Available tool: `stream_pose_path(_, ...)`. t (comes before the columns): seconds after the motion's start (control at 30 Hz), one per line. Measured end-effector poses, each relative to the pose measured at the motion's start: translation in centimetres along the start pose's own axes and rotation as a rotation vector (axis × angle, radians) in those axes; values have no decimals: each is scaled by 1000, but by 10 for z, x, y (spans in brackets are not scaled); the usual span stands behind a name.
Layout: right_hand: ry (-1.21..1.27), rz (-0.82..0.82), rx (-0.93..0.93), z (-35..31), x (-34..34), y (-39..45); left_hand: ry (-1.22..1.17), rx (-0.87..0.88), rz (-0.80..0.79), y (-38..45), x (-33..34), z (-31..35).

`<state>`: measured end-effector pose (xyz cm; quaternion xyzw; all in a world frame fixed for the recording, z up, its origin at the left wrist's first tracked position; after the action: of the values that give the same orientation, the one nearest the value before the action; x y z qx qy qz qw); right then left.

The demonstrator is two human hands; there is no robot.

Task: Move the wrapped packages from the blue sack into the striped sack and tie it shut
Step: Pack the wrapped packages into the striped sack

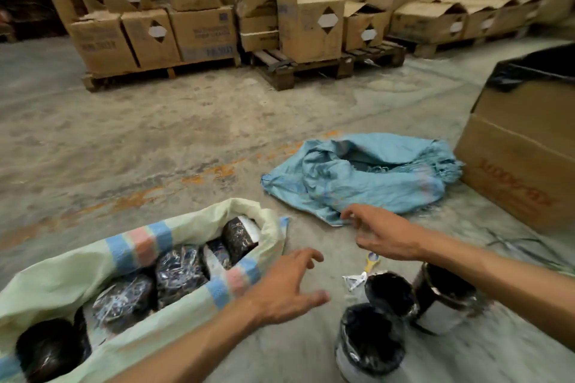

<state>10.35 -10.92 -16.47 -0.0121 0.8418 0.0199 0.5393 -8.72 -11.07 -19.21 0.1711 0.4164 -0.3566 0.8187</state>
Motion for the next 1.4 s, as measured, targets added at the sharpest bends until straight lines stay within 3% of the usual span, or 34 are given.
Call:
stream_pose_path(0.17, -195, -236, 86, 50, 0, -47, -137, 50, -210, 4, 61, 40)
stream_pose_path(0.4, -501, -656, 137, 76, 8, -91, -80, 219, -202, 2, 93, 55)
stream_pose_path(0.47, -618, -701, 124, 80, 18, -100, -48, 243, -184, 4, 92, 54)
stream_pose_path(0.6, -576, -560, 96, 81, 3, -94, -53, 253, -174, 3, 86, 52)
stream_pose_path(0.87, -475, -451, 99, 49, -54, -59, -646, -98, -153, 0, 22, 20)
stream_pose_path(1.03, -386, -333, -35, -16, -76, -21, -926, -264, 82, -6, -26, -15)
stream_pose_path(1.3, 111, -196, -74, -110, -48, 54, -1292, -559, 422, -52, -89, -78)
stream_pose_path(1.4, 309, -116, -39, -147, -25, 86, -1394, -563, 528, -79, -121, -97)
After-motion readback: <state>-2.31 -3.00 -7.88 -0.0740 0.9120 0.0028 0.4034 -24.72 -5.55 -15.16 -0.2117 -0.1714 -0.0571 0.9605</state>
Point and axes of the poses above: each hand's wrist, its own y-axis towards the middle knuckle, its own x-axis out of the palm, z = x × y, the point moved 7 cm from there along y, towards the middle knuckle, and after that the axes turned 8 degrees about z, right-handed, at the moved point
